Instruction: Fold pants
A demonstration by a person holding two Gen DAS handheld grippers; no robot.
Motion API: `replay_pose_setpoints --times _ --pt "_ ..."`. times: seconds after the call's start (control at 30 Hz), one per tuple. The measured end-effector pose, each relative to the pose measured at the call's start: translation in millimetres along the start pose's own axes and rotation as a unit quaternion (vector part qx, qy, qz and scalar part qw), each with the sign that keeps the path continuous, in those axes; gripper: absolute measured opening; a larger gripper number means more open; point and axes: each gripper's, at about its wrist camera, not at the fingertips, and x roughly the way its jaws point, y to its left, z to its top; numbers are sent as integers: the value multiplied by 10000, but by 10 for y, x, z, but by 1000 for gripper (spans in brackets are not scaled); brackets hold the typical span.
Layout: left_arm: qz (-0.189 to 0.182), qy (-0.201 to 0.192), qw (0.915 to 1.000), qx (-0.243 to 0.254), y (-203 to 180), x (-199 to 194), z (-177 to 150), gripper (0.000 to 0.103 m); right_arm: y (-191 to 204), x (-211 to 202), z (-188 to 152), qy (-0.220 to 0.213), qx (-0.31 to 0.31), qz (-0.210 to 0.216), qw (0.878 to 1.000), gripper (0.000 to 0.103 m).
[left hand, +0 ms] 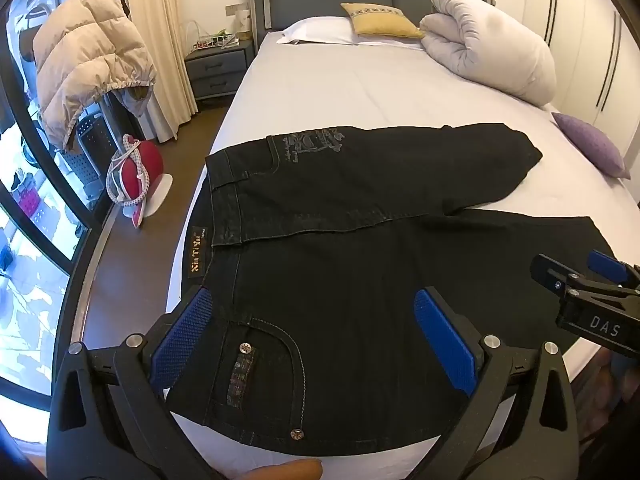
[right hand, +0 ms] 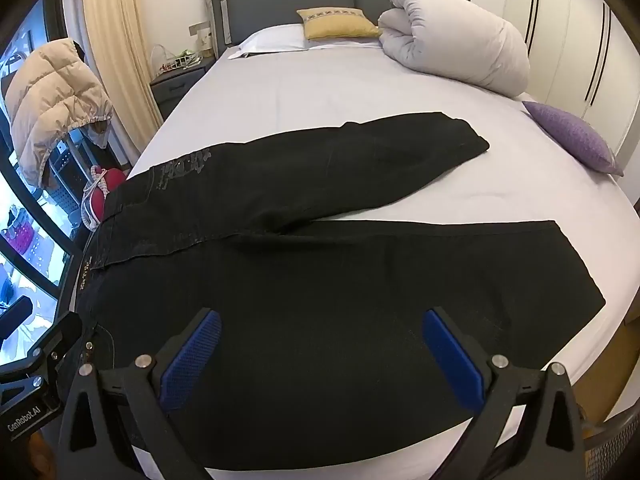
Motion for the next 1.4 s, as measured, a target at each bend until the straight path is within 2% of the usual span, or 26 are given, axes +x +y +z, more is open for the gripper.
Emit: replay_pose_setpoints --times 1.4 --pt "13 60 10000 -9 38 75 -43 103 42 46 -63 95 -70 -3 9999 103"
